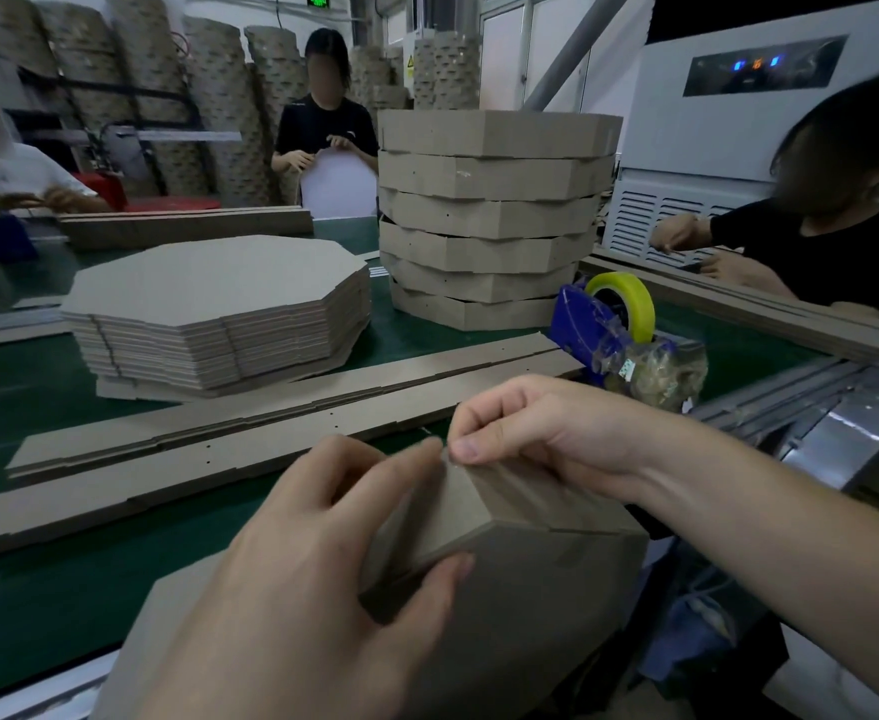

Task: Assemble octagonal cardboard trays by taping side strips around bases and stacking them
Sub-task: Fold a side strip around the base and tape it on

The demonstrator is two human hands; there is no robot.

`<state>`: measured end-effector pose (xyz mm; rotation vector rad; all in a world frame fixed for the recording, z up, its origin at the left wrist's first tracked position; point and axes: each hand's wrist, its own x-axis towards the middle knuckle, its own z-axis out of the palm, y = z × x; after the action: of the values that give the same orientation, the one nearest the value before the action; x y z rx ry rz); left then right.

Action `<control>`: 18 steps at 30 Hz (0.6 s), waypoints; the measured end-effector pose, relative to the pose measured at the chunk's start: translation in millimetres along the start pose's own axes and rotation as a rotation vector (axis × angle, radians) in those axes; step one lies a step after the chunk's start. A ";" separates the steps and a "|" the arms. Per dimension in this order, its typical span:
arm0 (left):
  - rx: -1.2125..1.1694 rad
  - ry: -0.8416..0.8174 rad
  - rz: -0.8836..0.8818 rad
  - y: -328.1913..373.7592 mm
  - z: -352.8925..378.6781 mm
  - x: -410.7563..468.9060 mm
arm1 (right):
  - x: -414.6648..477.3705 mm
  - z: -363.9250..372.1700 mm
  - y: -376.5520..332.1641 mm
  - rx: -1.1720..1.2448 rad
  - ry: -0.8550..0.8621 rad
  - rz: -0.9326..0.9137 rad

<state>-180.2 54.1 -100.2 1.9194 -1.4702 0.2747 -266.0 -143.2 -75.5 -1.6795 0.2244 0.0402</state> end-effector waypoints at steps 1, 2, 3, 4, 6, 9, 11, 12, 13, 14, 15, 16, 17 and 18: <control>0.010 -0.003 -0.005 0.1 -0.6 -0.2 | 0.1 1.8 -0.3 0.003 0.014 -0.007; 0.008 0.004 -0.018 0.5 -1.3 0.0 | 0.0 3.7 -0.5 0.010 0.028 -0.016; -0.007 0.022 -0.036 0.2 -1.6 0.2 | -0.1 5.8 -0.4 0.018 0.040 -0.029; -0.035 0.045 -0.057 0.1 -1.4 0.8 | -0.3 7.9 0.1 0.022 0.047 -0.046; -0.124 0.093 -0.118 -0.6 -0.6 2.6 | -0.7 12.7 0.1 0.028 0.052 -0.081; -0.212 0.135 -0.233 -3.8 0.3 6.5 | 0.2 20.5 0.1 -0.031 0.064 -0.141; -0.240 0.128 -0.293 -6.3 -3.1 7.3 | -0.1 21.5 1.4 -0.152 0.079 -0.172; -0.247 0.125 -0.316 -8.9 -4.8 6.7 | -1.5 18.6 1.7 -0.239 0.095 -0.183; -0.244 0.124 -0.337 -12.5 -6.2 5.2 | -4.2 13.6 2.3 -0.327 0.105 -0.191; -0.239 0.132 -0.359 -15.8 -7.9 3.0 | -8.3 7.5 3.8 -0.413 0.099 -0.186; -0.236 0.156 -0.376 -19.6 -9.2 0.7 | -13.6 0.7 6.1 -0.497 0.078 -0.164; -0.236 0.190 -0.385 -23.7 -10.6 -1.3 | -19.7 -5.1 9.8 -0.568 0.050 -0.125; -0.229 0.221 -0.386 -26.3 -12.4 -2.6 | -24.7 -8.8 14.3 -0.623 0.025 -0.082; -0.206 0.238 -0.363 -27.8 -14.7 -3.4 | -28.2 -10.1 18.9 -0.663 0.023 -0.059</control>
<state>-152.5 69.3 -102.2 1.8700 -0.9375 0.1690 -297.9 -151.6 -88.3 -2.3466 0.1881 0.0550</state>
